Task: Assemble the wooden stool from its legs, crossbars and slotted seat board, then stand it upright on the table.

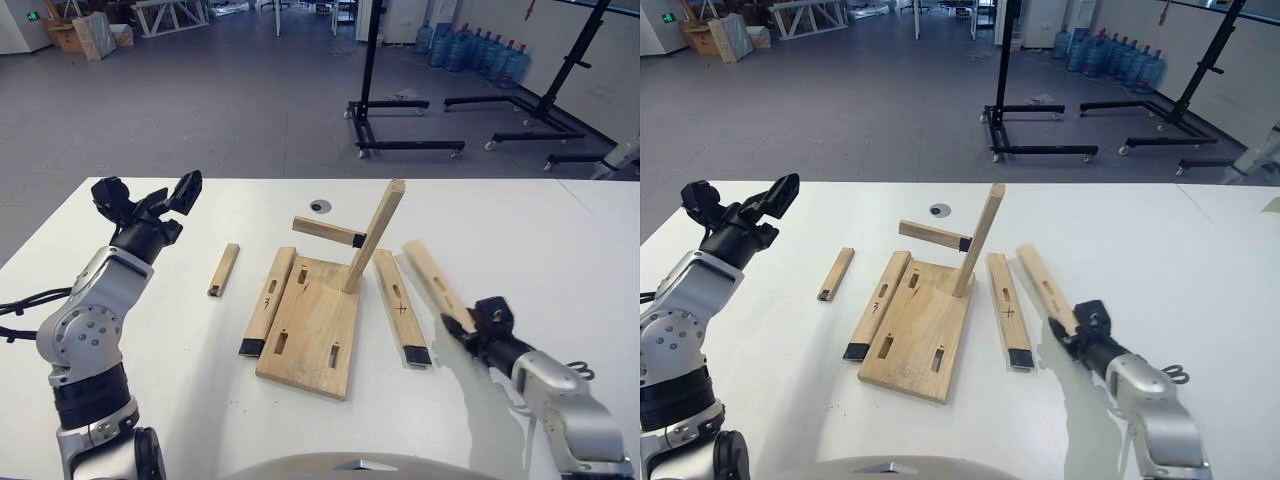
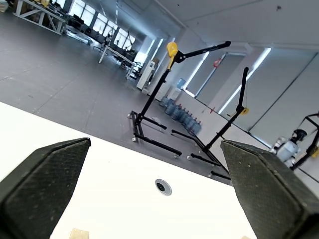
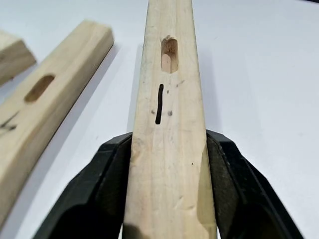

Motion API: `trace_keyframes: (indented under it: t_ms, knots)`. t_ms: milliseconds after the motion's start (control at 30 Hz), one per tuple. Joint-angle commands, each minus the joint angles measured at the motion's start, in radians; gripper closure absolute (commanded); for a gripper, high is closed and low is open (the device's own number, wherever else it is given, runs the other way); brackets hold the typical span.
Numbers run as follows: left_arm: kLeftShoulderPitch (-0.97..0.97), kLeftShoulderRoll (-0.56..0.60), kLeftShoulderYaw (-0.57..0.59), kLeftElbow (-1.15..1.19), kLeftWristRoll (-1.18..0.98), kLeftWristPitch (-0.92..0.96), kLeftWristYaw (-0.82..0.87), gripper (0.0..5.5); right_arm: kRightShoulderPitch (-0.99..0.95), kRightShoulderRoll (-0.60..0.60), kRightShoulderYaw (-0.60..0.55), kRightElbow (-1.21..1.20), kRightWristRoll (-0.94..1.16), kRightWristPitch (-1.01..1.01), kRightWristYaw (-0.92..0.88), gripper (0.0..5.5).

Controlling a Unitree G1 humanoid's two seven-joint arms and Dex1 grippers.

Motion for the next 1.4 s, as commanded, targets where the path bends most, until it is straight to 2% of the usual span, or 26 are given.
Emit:
trace_keyframes:
  t_ms: [33, 133, 233, 333, 467, 633, 800, 1067, 1333, 1400]
  knots:
    - [-0.023, 0.16, 0.008, -0.008, -0.062, 0.02, -0.276, 0.71, -0.197, -0.127, -0.222, 0.046, 0.183, 0.052, 0.061, 3.46]
    - [-0.081, 0.202, 0.035, 0.012, -0.22, 0.053, -0.448, 0.71, -0.395, -0.224, -0.299, 0.056, 0.397, 0.153, 0.151, 3.46]
    - [-0.155, 0.168, -0.031, 0.002, -0.363, 0.1, -0.512, 0.71, -0.59, -0.268, -0.277, 0.013, 0.654, 0.289, 0.197, 3.46]
    - [-0.214, 0.092, -0.126, -0.002, -0.431, 0.115, -0.517, 0.71, -0.695, -0.203, -0.162, -0.043, 0.89, 0.41, 0.219, 3.46]
    - [-0.24, 0.023, -0.213, 0.027, -0.389, 0.091, -0.526, 0.71, -0.693, -0.081, -0.04, -0.076, 1.064, 0.456, 0.156, 3.46]
    - [-0.262, -0.015, -0.205, 0.065, -0.426, 0.086, -0.47, 0.71, -0.66, -0.009, 0.05, -0.074, 1.112, 0.455, 0.119, 3.46]
    - [-0.3, -0.033, -0.199, 0.092, -0.529, 0.114, -0.414, 0.71, -0.633, 0.015, 0.114, -0.092, 1.099, 0.447, 0.136, 3.46]
    - [-0.347, -0.022, -0.214, 0.144, -0.737, 0.178, -0.301, 0.71, -0.635, 0.027, 0.172, -0.101, 1.079, 0.427, 0.16, 3.46]
    - [-0.376, -0.025, -0.238, 0.178, -0.808, 0.181, -0.228, 0.71, -0.629, 0.058, 0.198, -0.103, 1.074, 0.4, 0.14, 3.46]
    - [-0.378, -0.021, -0.239, 0.188, -0.816, 0.184, -0.219, 1.02, -0.631, 0.06, 0.197, -0.102, 1.075, 0.396, 0.138, 3.46]
